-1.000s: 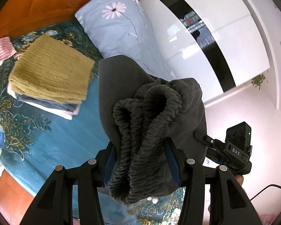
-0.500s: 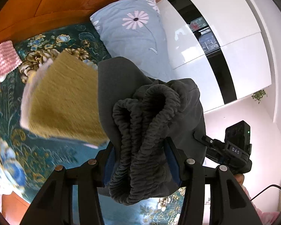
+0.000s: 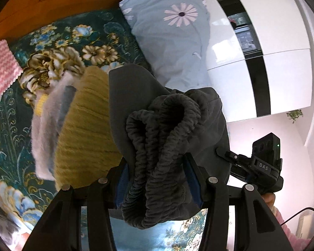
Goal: Fold clothes
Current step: 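Carry the folded sweatpants with both grippers over the stack of folded clothes, then lower the sweatpants onto the mustard knit stack with both grippers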
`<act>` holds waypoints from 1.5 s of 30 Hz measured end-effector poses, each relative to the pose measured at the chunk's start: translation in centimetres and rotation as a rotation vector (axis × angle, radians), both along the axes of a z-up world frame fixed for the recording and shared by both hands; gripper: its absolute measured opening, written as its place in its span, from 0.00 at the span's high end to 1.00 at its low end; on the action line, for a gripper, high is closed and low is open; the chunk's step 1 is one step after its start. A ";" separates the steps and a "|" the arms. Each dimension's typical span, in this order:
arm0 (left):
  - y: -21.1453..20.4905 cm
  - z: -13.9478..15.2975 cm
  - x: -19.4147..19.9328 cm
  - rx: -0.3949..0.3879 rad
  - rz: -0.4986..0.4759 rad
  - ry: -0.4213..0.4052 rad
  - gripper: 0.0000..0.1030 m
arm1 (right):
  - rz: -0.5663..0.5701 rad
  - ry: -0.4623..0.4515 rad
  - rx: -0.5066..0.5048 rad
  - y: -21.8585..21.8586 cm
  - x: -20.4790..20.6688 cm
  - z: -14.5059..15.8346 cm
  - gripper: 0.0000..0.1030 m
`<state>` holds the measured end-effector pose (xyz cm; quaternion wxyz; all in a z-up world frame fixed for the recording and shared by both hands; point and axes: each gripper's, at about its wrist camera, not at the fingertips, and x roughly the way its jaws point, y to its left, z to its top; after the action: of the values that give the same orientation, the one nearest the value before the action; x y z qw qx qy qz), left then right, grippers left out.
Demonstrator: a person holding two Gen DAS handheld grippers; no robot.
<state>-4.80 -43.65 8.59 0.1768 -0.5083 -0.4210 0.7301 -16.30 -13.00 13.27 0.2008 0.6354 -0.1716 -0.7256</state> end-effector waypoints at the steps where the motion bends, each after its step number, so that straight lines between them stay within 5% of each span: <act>1: -0.5 -0.3 -0.2 -0.006 -0.005 -0.009 0.50 | 0.002 -0.013 0.003 -0.4 -0.4 -0.6 0.60; 12: -4.2 -5.2 -0.8 0.010 0.018 -0.121 0.50 | 0.040 -0.114 0.058 -3.0 -2.1 -6.1 0.60; 24: -3.6 -7.5 -2.4 -0.005 0.033 -0.179 0.47 | 0.000 -0.159 0.070 -1.4 -2.7 -7.7 0.59; 36: -3.9 -3.8 -1.0 -0.105 0.065 -0.185 0.44 | 0.052 -0.083 0.119 -1.4 -1.7 -4.6 0.56; 41: -4.8 -0.2 -0.4 -0.116 0.098 -0.095 0.44 | 0.023 -0.022 0.125 -0.4 -1.3 -2.8 0.57; 45: -2.6 3.1 -1.4 -0.108 0.017 0.040 0.44 | 0.061 0.032 0.127 -2.1 -1.3 -1.2 0.56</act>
<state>-6.17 -46.23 11.66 0.1513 -0.4989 -0.3817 0.7632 -17.57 -15.08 12.10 0.1848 0.6402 -0.1023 -0.7386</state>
